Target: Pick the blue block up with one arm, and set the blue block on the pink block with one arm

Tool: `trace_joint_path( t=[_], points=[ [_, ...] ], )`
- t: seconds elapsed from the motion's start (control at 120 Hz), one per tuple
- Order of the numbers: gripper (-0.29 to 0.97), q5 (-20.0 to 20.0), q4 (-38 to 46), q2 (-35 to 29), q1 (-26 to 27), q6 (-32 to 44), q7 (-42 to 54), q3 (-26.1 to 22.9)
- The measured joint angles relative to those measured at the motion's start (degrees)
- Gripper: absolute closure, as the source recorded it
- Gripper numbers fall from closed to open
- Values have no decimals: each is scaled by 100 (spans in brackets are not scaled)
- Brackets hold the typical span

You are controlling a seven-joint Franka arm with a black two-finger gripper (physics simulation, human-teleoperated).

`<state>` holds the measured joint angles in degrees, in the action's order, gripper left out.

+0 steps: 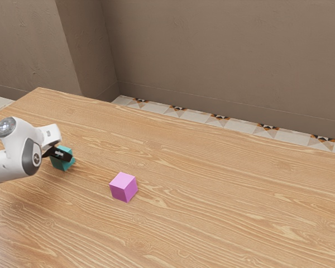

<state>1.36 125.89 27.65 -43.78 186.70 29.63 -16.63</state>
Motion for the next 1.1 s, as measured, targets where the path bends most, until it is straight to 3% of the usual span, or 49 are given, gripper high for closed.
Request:
trace_joint_path(
  t=[0.225,0.467,0.758,1.1],
  points=[
    [26,-16,-1,-81,12,6,30,-1],
    [30,-13,75,-533,257,-9,57,17],
    [29,68,1152,-2175,1515,-205,-211,209],
    [29,84,1972,-2921,2953,-209,-1210,223]
  ],
)
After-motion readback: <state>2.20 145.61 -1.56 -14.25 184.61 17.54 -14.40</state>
